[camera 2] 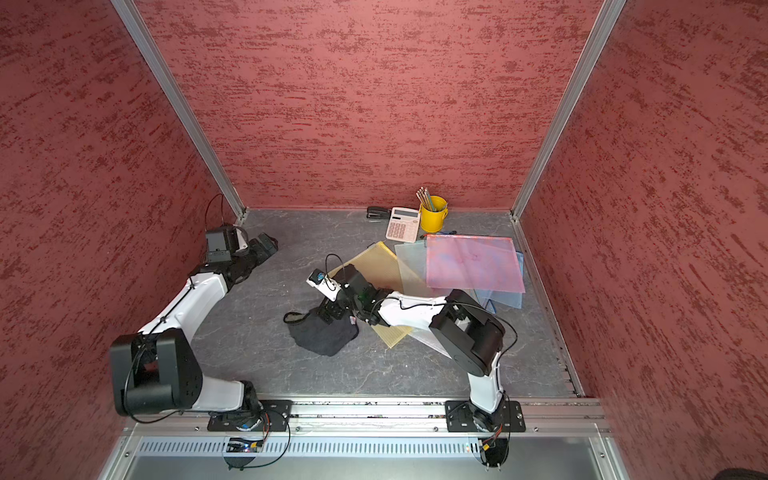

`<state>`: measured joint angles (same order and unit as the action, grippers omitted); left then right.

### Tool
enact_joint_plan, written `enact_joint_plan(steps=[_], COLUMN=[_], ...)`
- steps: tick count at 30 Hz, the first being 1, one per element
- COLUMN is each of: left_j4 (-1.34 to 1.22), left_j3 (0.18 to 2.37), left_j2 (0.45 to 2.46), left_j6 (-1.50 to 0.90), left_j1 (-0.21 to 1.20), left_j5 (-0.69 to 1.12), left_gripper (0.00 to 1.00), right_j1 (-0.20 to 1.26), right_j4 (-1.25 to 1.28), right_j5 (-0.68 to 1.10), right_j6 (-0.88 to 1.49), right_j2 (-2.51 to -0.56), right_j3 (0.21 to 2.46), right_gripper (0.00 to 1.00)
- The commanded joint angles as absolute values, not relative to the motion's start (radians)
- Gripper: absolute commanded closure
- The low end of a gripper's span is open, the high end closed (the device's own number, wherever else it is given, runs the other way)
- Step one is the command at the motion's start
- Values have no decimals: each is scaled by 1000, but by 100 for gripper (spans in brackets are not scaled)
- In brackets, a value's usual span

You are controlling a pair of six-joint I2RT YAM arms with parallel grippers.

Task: Wipe the document bag
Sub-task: Pick up the cleaning item at the center of the board.

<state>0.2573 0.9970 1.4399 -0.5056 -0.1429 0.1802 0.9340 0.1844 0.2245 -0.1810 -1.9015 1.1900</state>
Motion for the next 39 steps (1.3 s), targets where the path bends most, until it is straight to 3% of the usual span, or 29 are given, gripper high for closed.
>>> enact_joint_plan(steps=[1, 15, 23, 29, 39], left_j4=[307, 385, 428, 479, 595], left_j3=[1040, 990, 1000, 1019, 1097], left_j2=[1477, 1409, 1369, 1348, 1345], left_j6=[-524, -485, -485, -471, -418], left_j1=[-147, -137, -117, -102, -34], left_j5=[237, 269, 301, 312, 274], left_gripper=[0, 0, 0, 0, 0], right_j1=[962, 1008, 1119, 1193, 1215], right_j4=[144, 120, 161, 70, 36], right_j5=[271, 159, -123, -292, -237], right_j6=[-194, -104, 4, 114, 141], right_j2=[-1906, -1967, -2078, -2100, -1948], right_j3=[1201, 1084, 1067, 1073, 1051], right_gripper=[1, 1, 1, 24, 94])
